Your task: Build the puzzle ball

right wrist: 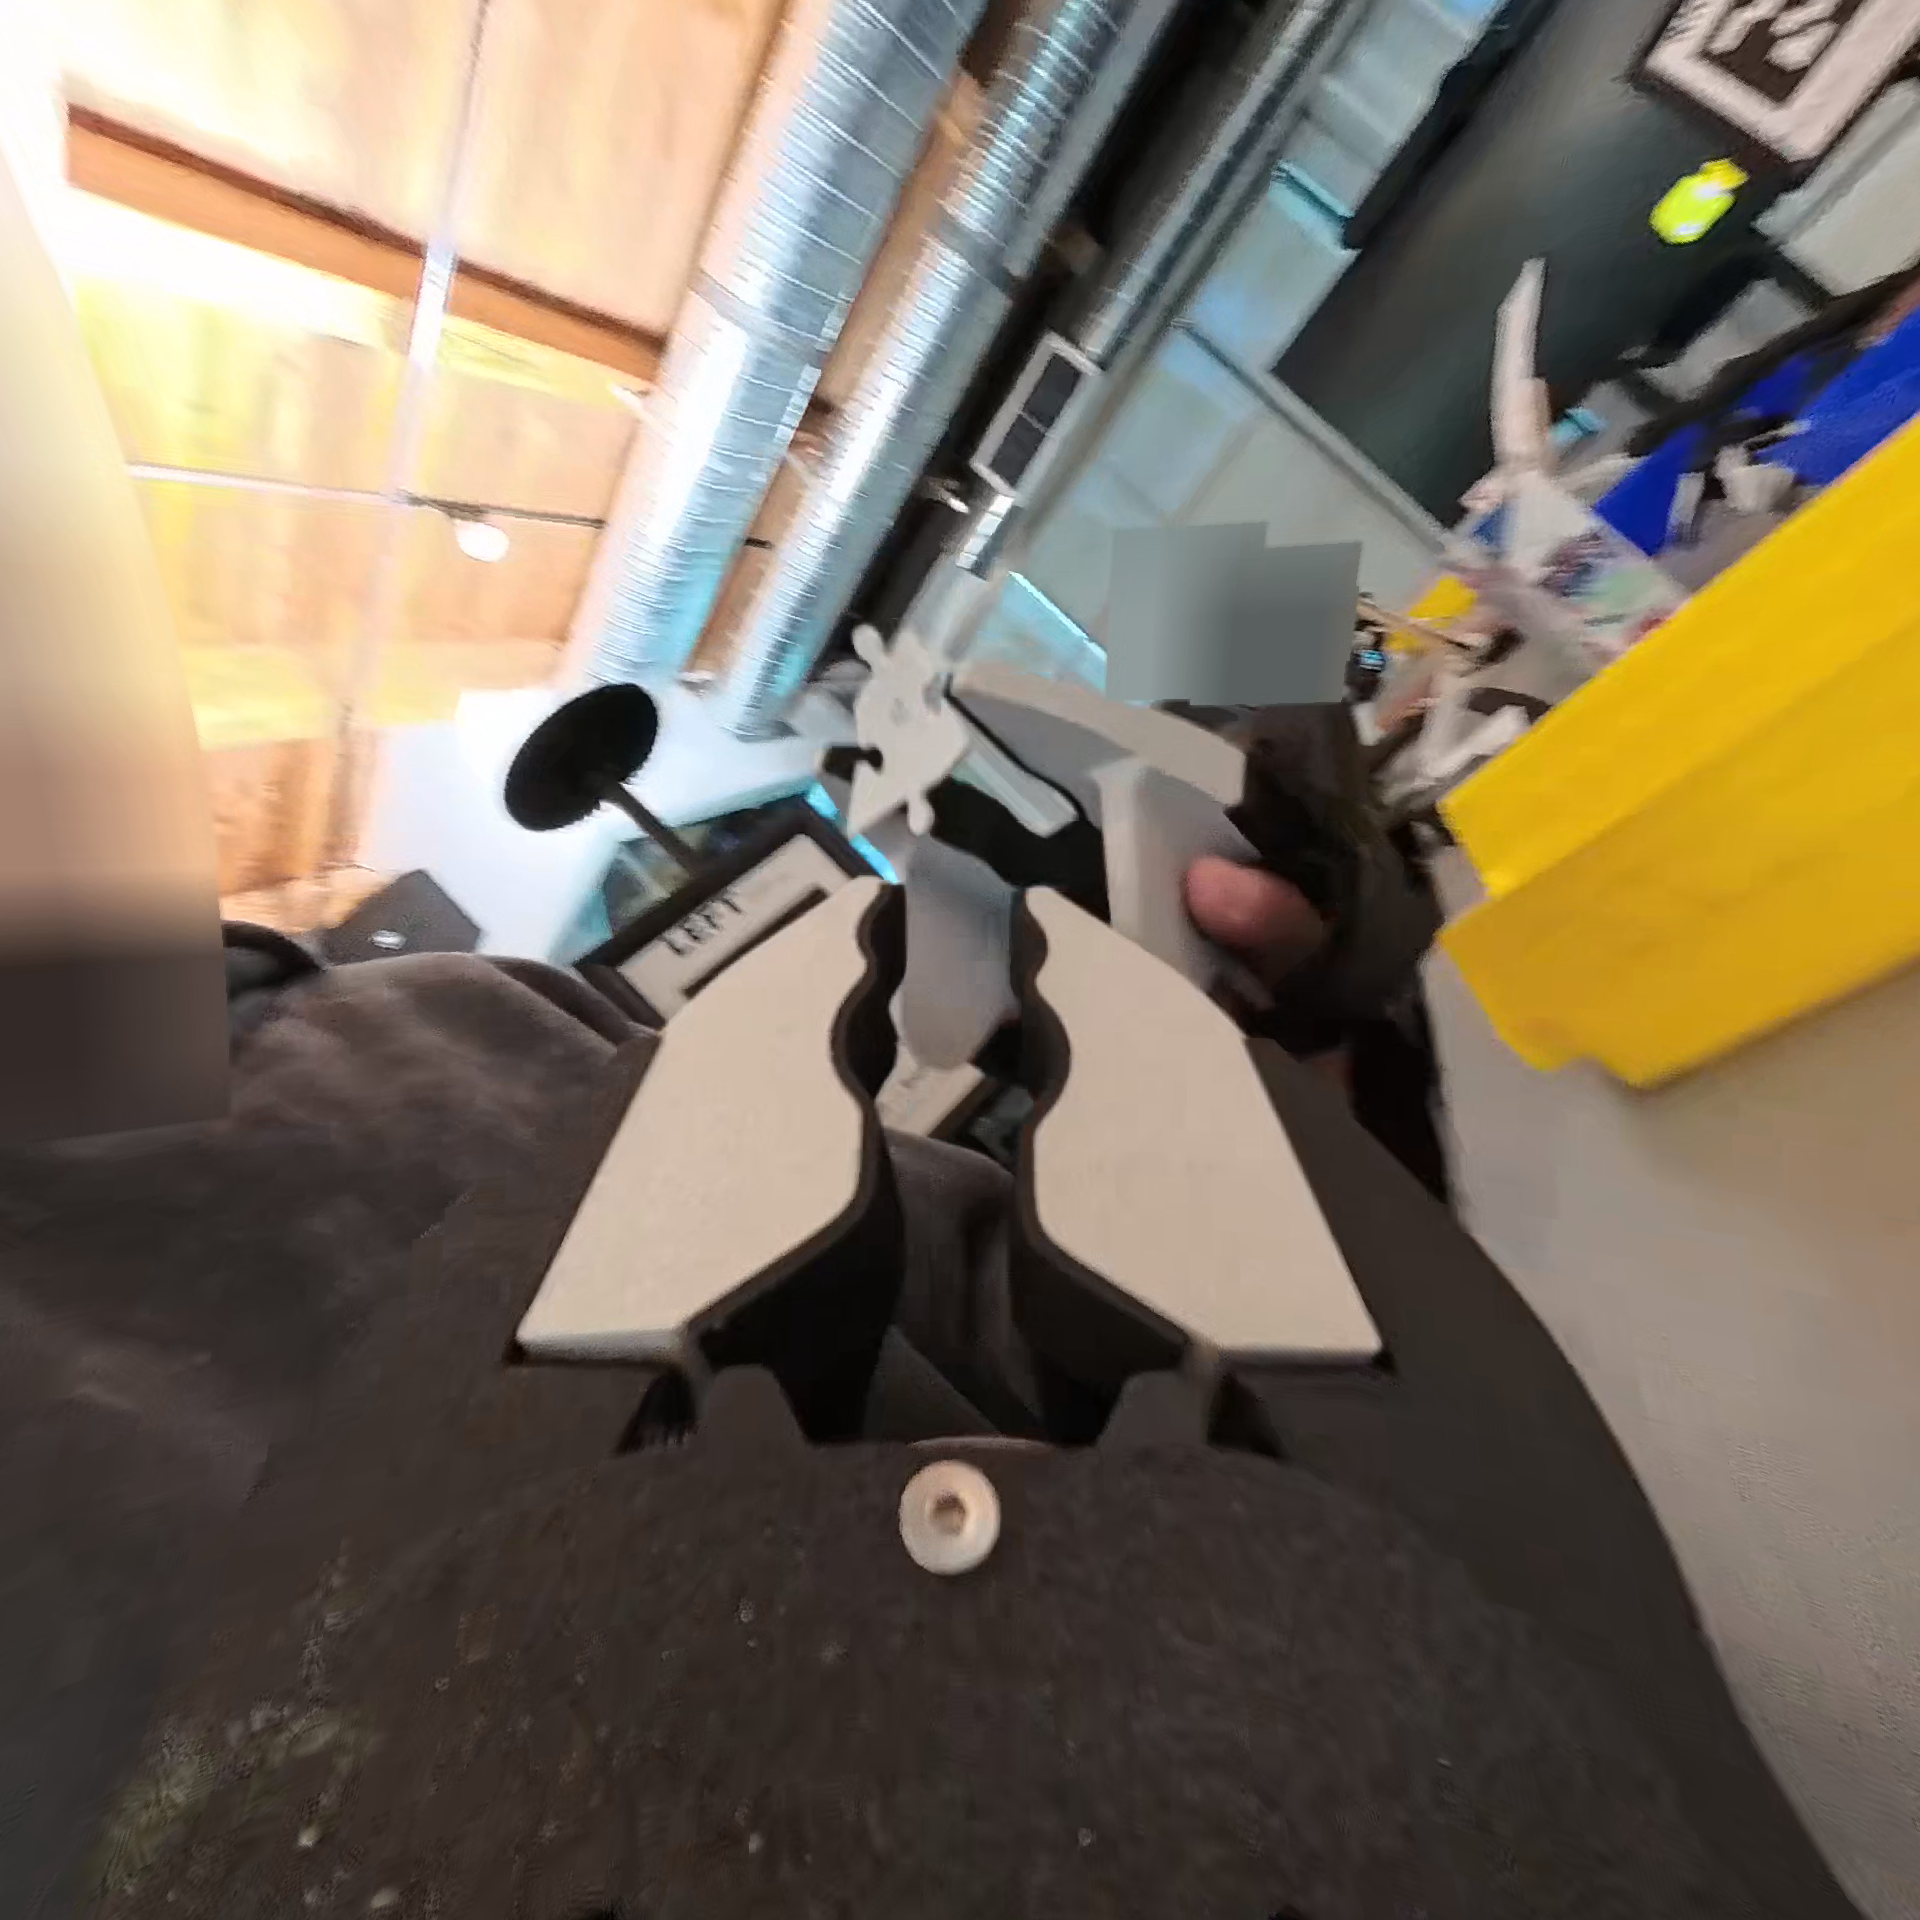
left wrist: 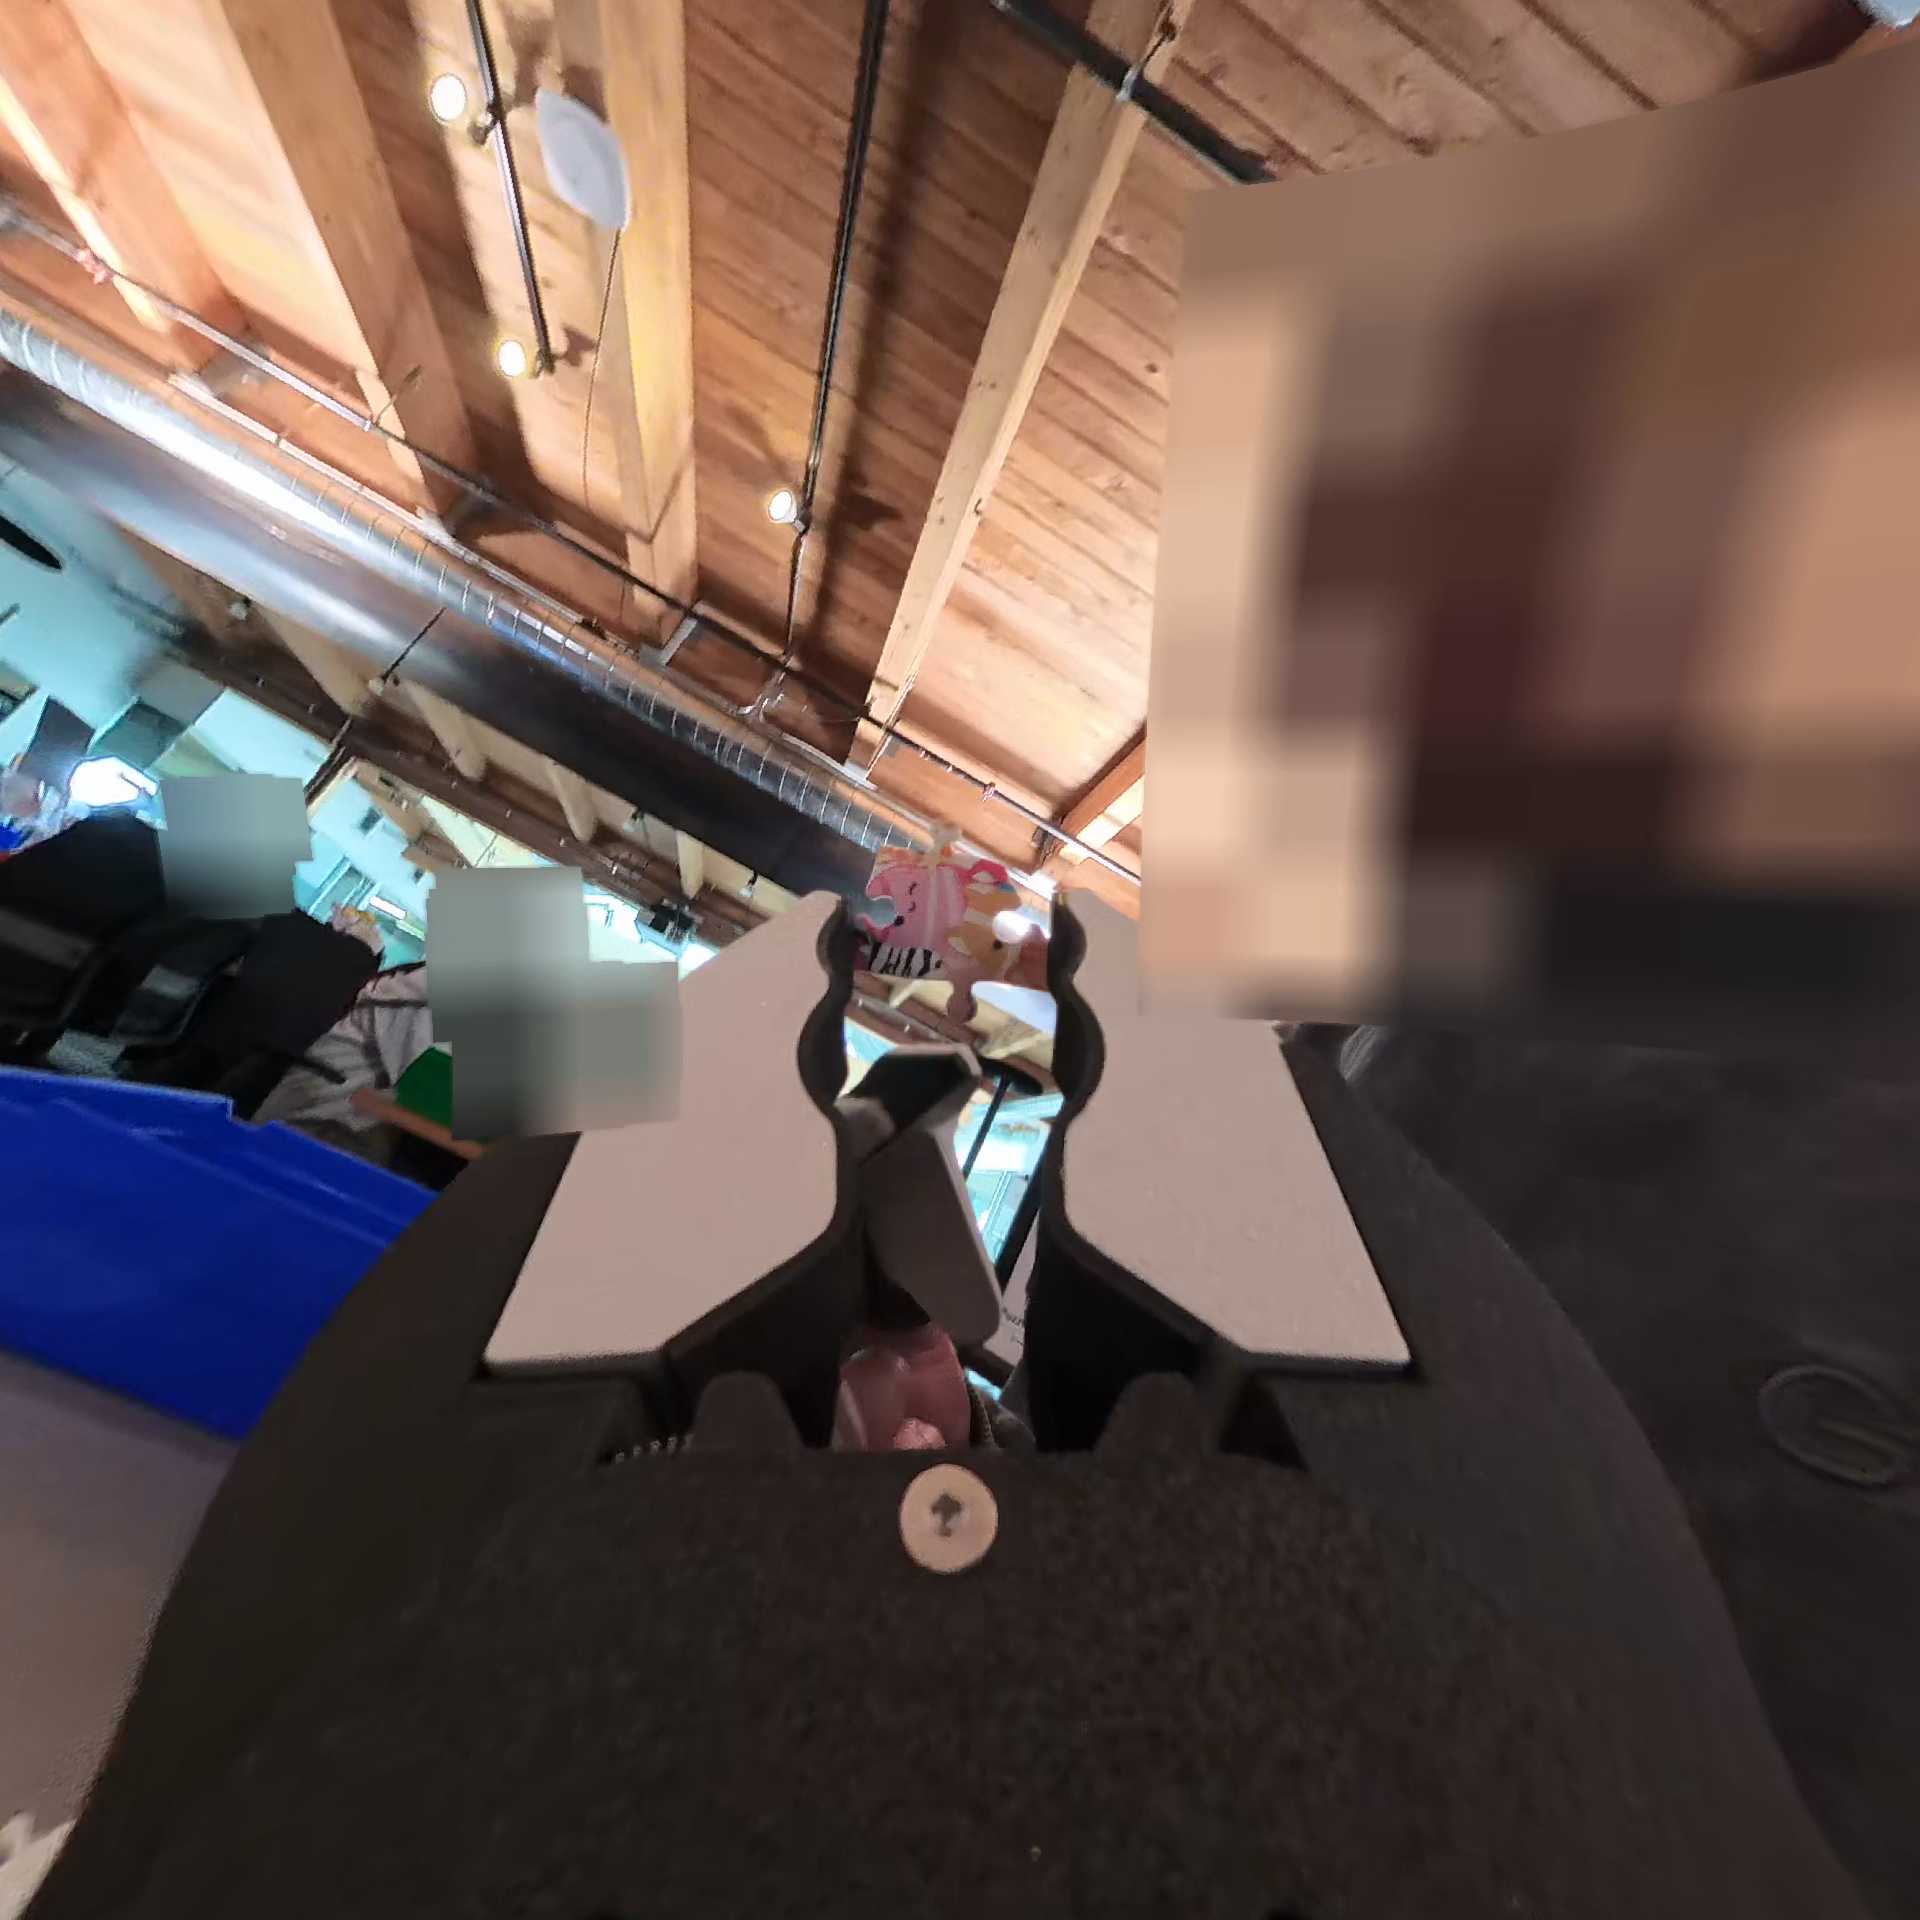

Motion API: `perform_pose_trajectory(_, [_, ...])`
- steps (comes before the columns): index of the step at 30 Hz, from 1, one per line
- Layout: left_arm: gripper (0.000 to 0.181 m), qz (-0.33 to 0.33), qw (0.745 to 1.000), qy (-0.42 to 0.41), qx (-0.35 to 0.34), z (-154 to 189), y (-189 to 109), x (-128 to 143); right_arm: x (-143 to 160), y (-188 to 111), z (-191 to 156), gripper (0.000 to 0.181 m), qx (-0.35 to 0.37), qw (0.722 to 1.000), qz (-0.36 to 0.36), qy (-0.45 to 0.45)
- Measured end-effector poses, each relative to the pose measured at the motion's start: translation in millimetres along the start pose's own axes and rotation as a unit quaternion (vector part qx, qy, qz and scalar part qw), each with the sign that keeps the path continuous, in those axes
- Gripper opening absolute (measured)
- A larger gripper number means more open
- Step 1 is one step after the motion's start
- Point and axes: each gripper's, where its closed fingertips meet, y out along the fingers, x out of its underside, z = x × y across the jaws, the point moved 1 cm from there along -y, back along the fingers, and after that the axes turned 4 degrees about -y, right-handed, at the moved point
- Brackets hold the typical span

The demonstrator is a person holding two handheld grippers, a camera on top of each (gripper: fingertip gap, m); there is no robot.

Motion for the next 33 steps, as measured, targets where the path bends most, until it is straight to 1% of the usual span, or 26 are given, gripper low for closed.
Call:
perform_pose_trajectory(1, [0.035, 0.008, 1.000, 0.004, 0.006, 2, 1, 3, -1, 2, -4, 0.016, -0.018, 1.000, 0.009, 0.015])
perform_pose_trajectory(3, [0.035, 0.016, 1.000, 0.008, 0.010, 3, 1, 7, -4, 3, -7, 0.016, -0.041, 0.998, 0.021, 0.040])
perform_pose_trajectory(7, [0.035, -0.007, 1.000, 0.019, -0.002, -3, 1, 15, -7, 1, -12, 0.011, -0.074, 0.994, 0.039, 0.073])
perform_pose_trajectory(9, [0.035, -0.010, 1.000, 0.020, -0.004, -4, 0, 15, -6, 1, -11, 0.003, -0.069, 0.994, 0.039, 0.070])
perform_pose_trajectory(13, [0.035, -0.029, 0.999, 0.025, -0.023, -10, -4, 17, -4, -3, -5, 0.003, -0.062, 0.994, 0.036, 0.080])
perform_pose_trajectory(15, [0.034, -0.051, 0.997, 0.035, -0.046, -13, -9, 18, -3, -5, -1, 0.003, -0.049, 0.995, 0.029, 0.078])
perform_pose_trajectory(17, [0.034, -0.089, 0.990, 0.060, -0.094, -20, -19, 17, -5, -10, 3, 0.002, -0.034, 0.996, 0.024, 0.073])
perform_pose_trajectory(19, [0.036, -0.136, 0.972, 0.104, -0.160, -26, -35, 13, -5, -15, 9, 0.002, -0.004, 0.998, -0.002, 0.057])
perform_pose_trajectory(21, [0.039, -0.179, 0.941, 0.158, -0.241, -32, -56, 6, -9, -23, 17, 0.002, 0.039, 0.998, -0.046, 0.028])
perform_pose_trajectory(22, [0.039, -0.203, 0.914, 0.187, -0.296, -39, -70, 3, -12, -29, 25, 0.002, 0.077, 0.994, -0.078, 0.005])
perform_pose_trajectory(23, [0.040, -0.235, 0.880, 0.217, -0.351, -47, -87, 0, -16, -36, 33, 0.002, 0.115, 0.986, -0.115, -0.020])
perform_pose_trajectory(24, [0.042, -0.266, 0.842, 0.249, -0.398, -52, -104, -3, -20, -42, 42, 0.002, 0.154, 0.974, -0.161, -0.044])
perform_pose_trajectory(25, [0.045, -0.283, 0.805, 0.282, -0.438, -55, -119, -8, -25, -50, 53, 0.002, 0.196, 0.955, -0.211, -0.071])
perform_pose_trajectory(26, [0.049, -0.288, 0.776, 0.312, -0.466, -56, -130, -13, -31, -59, 64, 0.002, 0.239, 0.929, -0.264, -0.101])
perform_pose_trajectory(27, [0.055, -0.286, 0.755, 0.336, -0.485, -56, -138, -17, -38, -67, 76, 0.002, 0.276, 0.898, -0.317, -0.128])
perform_pose_trajectory(28, [0.061, -0.279, 0.743, 0.351, -0.497, -56, -142, -20, -48, -73, 86, 0.002, 0.307, 0.868, -0.359, -0.150])
perform_pose_trajectory(29, [0.066, -0.271, 0.739, 0.358, -0.503, -56, -145, -21, -59, -76, 97, 0.002, 0.333, 0.840, -0.392, -0.172])
perform_pose_trajectory(31, [0.067, -0.264, 0.737, 0.354, -0.512, -58, -150, -19, -78, -77, 120, 0.002, 0.364, 0.786, -0.459, -0.201])
perform_pose_trajectory(33, [0.066, -0.272, 0.720, 0.361, -0.527, -63, -156, -19, -89, -76, 150, 0.002, 0.381, 0.732, -0.523, -0.211])
